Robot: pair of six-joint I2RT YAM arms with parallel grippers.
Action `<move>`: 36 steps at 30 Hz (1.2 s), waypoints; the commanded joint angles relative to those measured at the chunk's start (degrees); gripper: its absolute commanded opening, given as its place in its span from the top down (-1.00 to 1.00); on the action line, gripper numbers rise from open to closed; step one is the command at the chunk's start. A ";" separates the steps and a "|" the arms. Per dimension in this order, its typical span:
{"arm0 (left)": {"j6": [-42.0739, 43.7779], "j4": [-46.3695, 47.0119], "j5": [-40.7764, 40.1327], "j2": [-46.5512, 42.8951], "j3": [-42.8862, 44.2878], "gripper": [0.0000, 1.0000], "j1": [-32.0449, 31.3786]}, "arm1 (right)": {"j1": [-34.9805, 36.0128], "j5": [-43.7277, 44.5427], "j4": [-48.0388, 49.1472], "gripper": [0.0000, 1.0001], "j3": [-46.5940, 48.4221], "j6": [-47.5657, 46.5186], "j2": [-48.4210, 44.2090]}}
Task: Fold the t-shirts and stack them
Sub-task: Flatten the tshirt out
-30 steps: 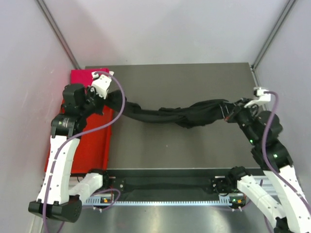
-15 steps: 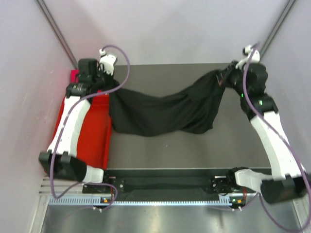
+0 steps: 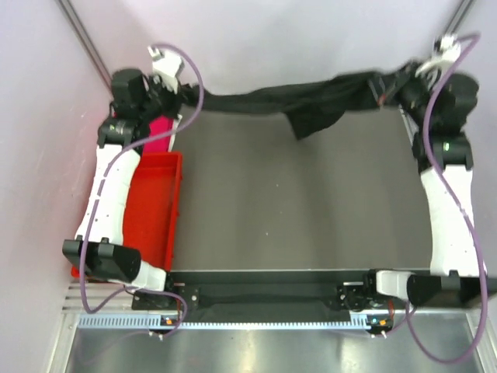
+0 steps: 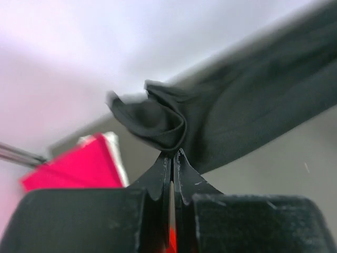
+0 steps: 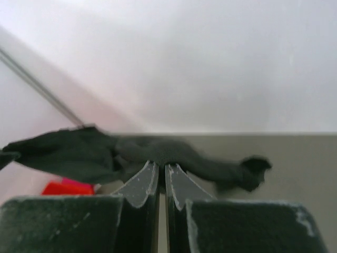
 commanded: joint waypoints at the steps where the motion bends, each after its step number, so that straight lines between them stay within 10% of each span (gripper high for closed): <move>1: 4.42 2.06 8.88 -2.79 -14.77 1.00 0.22 | -0.64 -2.11 2.33 1.00 -16.66 0.29 -7.76; 7: 15.91 0.49 14.86 -5.88 -40.71 0.85 -0.04 | -0.64 -0.61 8.05 1.00 -49.99 4.17 -16.92; 11: 25.95 -7.41 13.30 -6.75 -48.29 -0.24 -0.30 | -0.81 3.34 6.65 1.00 -56.86 1.80 -14.73; 14: 30.36 -13.55 11.62 -9.11 -48.12 -0.54 -0.22 | -1.60 3.87 7.26 1.00 -58.98 1.01 -12.53; 23: 22.63 1.79 -3.39 -3.73 -42.16 -0.19 -2.58 | -2.92 5.02 8.85 1.00 -58.37 -0.75 -6.73; 36: 26.49 -14.71 0.36 32.17 -7.70 -0.33 -4.87 | -3.36 4.05 8.84 1.00 -55.82 -1.72 -1.89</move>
